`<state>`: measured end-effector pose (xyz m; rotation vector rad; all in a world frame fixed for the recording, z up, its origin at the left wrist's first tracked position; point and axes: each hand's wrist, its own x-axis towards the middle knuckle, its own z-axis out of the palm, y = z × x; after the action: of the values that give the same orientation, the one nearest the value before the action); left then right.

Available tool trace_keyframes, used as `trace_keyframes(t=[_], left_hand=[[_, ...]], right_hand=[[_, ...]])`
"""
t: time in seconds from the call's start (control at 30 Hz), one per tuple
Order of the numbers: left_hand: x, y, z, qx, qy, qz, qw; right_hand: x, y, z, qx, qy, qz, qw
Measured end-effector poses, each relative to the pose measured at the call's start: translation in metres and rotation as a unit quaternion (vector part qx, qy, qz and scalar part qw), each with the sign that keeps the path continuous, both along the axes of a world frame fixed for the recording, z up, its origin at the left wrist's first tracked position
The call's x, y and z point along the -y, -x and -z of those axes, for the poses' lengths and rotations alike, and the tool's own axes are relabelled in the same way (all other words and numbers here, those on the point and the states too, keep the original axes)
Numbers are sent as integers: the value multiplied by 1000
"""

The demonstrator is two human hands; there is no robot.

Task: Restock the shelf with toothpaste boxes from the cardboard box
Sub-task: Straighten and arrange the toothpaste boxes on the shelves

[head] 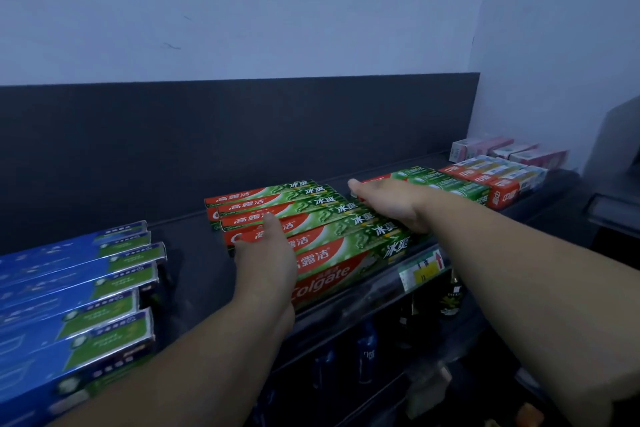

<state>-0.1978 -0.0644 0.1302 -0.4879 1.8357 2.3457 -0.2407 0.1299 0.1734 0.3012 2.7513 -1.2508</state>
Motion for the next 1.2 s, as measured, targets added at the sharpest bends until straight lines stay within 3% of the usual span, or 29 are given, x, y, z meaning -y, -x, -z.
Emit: trace_keyframes(t=[0.13,0.2,0.33,0.67,0.83,1.03,1.2], left_hand=[[8,13,-13,-35,34,-25,998],[19,28,-27,-53,94,-58,992],[42,55,-50,-30,190,-95,977],[42,72,-66,4,196,-43,980],[50,93,-64,3,241,-12,970],[44,104,-52,42,194,32,980],[35,101,-43,37,196,21,980]], right_hand=[[5,-2,-6,-74,-75,-12,994],[10,1,-8,-115,-95,-18,989],[21,15,-5,-114,-110,-54,986],[42,63,4,-73,-164,-73,981],[48,72,3,-57,-193,-95,975],[36,65,-5,-34,-247,-125,960],[30,63,-5,-47,-227,-110,967]])
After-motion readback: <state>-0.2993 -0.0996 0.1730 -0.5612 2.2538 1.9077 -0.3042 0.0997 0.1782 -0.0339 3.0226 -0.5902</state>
